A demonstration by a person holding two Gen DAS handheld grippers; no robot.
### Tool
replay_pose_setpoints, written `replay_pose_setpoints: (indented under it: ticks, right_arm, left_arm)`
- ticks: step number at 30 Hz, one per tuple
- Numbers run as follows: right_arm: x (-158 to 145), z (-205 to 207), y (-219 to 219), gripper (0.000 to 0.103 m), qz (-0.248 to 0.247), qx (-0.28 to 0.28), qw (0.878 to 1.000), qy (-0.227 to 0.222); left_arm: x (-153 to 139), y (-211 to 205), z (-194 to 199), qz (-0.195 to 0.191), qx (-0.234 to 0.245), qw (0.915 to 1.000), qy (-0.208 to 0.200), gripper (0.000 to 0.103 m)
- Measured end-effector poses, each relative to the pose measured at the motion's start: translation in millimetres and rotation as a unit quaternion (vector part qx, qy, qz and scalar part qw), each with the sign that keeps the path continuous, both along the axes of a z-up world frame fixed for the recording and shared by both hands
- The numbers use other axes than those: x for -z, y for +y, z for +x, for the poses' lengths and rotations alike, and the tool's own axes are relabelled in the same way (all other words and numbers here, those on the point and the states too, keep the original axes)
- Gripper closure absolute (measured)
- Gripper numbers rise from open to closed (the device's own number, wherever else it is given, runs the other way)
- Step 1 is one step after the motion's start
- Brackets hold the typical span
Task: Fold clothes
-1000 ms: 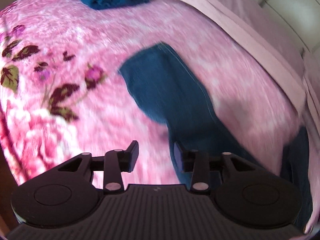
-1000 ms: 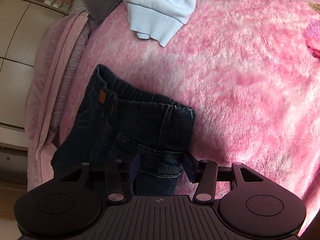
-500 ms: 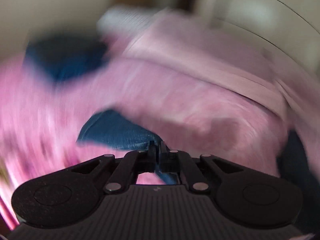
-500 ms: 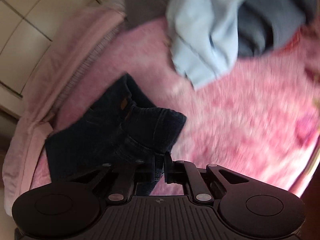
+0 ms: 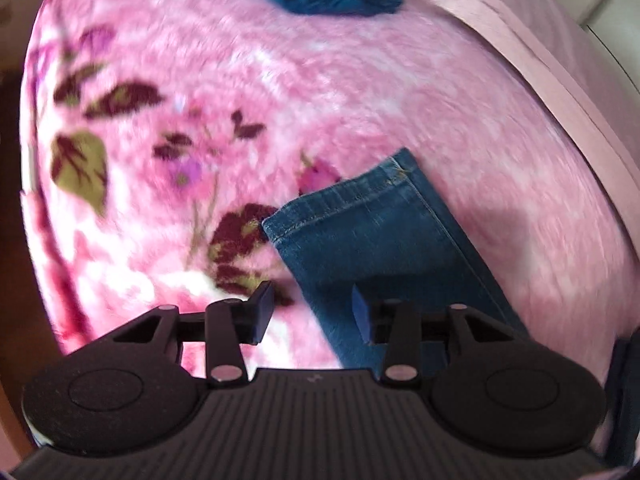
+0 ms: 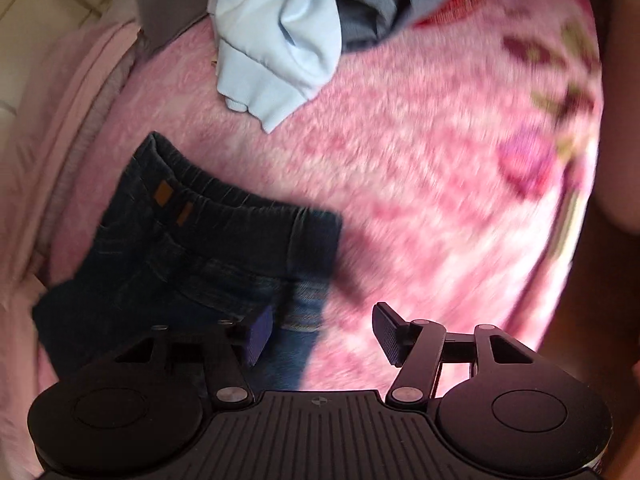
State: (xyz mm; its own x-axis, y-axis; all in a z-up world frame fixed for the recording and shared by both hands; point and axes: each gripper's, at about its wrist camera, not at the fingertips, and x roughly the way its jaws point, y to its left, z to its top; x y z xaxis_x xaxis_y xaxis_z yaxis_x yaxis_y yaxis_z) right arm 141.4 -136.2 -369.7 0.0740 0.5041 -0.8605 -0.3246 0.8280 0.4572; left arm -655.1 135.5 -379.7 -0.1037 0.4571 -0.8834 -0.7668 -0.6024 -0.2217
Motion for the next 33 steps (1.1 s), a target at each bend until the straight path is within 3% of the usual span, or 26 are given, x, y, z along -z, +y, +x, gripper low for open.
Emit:
replay_pose_setpoints:
  ticks: [1, 2, 5, 8, 10, 11, 13, 15, 19, 23, 26, 29, 33]
  right_arm:
    - [3, -3, 2, 0.044, -0.007, -0.002, 1.000, -0.001]
    - [6, -7, 4, 0.044, -0.014, -0.003, 1.000, -0.002]
    - [6, -15, 13, 0.044, -0.044, -0.017, 0.999, -0.026]
    - [-1, -24, 23, 0.044, -0.059, -0.043, 0.996, -0.057]
    - [-7, -31, 29, 0.044, -0.070, -0.059, 0.993, -0.078]
    - [-9, -34, 32, 0.044, -0.075, -0.068, 0.991, -0.088]
    - [-14, -40, 39, 0.044, -0.085, -0.084, 0.987, -0.109]
    - [-19, -47, 45, 0.044, -0.096, -0.101, 0.982, -0.130]
    - [-26, -55, 51, 0.044, -0.098, -0.104, 0.979, -0.145]
    - [-29, -50, 58, 0.044, -0.082, -0.096, 0.981, -0.146]
    - [-32, -34, 67, 0.044, -0.070, -0.088, 0.983, -0.145]
    - [-31, -14, 84, 0.044, -0.049, -0.093, 0.984, -0.141]
    - [-20, 12, 118, 0.044, -0.043, -0.107, 0.984, -0.134]
  left_arm:
    - [2, 3, 1, 0.003, -0.003, 1.0000, 0.008, 0.078]
    - [2, 6, 4, 0.007, 0.001, 0.9997, 0.022, 0.102]
    - [-9, 15, 13, 0.024, 0.062, 0.9946, 0.080, 0.098]
    - [-5, 20, 12, -0.012, 0.101, 0.9874, 0.121, 0.091]
    - [-7, 19, 7, -0.016, 0.096, 0.9874, 0.125, 0.084]
    - [-10, 19, 7, -0.023, 0.088, 0.9851, 0.146, 0.081]
    - [-17, 20, 8, -0.045, 0.077, 0.9735, 0.211, 0.081]
    - [-26, 22, 8, -0.058, 0.085, 0.9657, 0.238, 0.081]
    - [-45, 23, 30, -0.009, 0.164, 0.9766, 0.138, 0.081]
    - [-44, 41, 96, 0.024, 0.262, 0.9635, 0.050, 0.079]
    - [-35, 57, 154, 0.039, 0.317, 0.9475, -0.019, 0.077]
    - [-21, 74, 220, 0.040, 0.373, 0.9248, -0.061, 0.072]
    - [-5, 90, 305, 0.042, 0.461, 0.8855, -0.037, 0.063]
